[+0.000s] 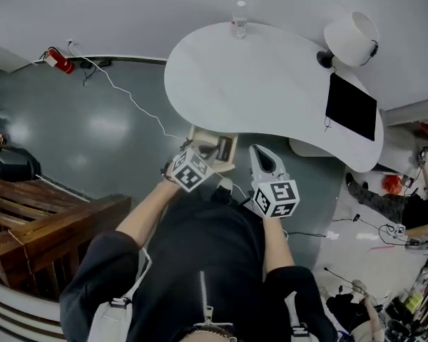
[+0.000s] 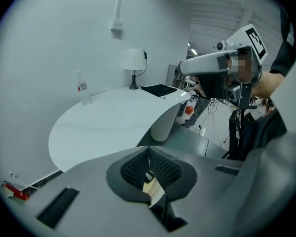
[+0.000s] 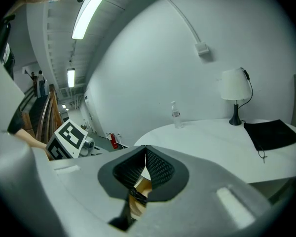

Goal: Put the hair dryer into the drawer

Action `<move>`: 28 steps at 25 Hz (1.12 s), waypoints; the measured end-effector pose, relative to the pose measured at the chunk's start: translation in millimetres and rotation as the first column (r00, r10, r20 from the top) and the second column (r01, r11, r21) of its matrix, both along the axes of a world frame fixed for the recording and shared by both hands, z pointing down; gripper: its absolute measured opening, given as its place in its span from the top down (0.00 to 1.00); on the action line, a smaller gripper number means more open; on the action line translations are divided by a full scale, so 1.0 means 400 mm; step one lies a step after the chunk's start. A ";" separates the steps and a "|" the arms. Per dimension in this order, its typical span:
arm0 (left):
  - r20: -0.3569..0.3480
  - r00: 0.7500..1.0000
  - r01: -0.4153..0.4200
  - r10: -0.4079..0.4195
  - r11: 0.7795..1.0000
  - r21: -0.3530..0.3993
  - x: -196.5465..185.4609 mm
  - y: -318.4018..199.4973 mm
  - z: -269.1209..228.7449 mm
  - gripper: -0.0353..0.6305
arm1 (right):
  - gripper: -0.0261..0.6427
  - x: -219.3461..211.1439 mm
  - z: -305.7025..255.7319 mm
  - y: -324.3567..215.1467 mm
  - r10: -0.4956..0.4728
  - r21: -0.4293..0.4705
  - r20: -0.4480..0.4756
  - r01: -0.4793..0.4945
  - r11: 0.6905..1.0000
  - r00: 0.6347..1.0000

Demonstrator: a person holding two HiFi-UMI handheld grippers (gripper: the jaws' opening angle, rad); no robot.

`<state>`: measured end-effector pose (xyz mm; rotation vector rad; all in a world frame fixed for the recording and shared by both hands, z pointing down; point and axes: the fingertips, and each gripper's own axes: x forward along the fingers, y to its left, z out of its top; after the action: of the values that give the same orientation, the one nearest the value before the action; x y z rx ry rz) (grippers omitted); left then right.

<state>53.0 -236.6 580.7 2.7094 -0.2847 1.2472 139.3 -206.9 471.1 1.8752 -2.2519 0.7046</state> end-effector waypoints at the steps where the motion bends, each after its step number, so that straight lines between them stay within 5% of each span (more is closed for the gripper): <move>1: -0.012 1.000 0.005 -0.005 1.000 0.007 0.003 0.002 -0.015 0.92 | 0.96 -0.003 -0.007 0.000 -0.011 0.007 -0.002 0.011 1.000 1.000; 11: -0.098 0.993 0.075 -0.071 0.996 0.047 0.019 0.011 -0.118 0.92 | 0.96 -0.001 -0.039 0.002 -0.080 0.043 -0.002 0.080 0.996 0.997; 28: -0.089 0.992 0.097 -0.093 0.994 0.046 0.003 0.029 -0.114 0.92 | 0.96 -0.001 -0.027 0.014 -0.114 0.030 0.000 0.114 0.993 0.993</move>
<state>54.3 -225.1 535.2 2.7473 -0.4351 1.1089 139.1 -201.2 460.5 1.7418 -2.3620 0.6587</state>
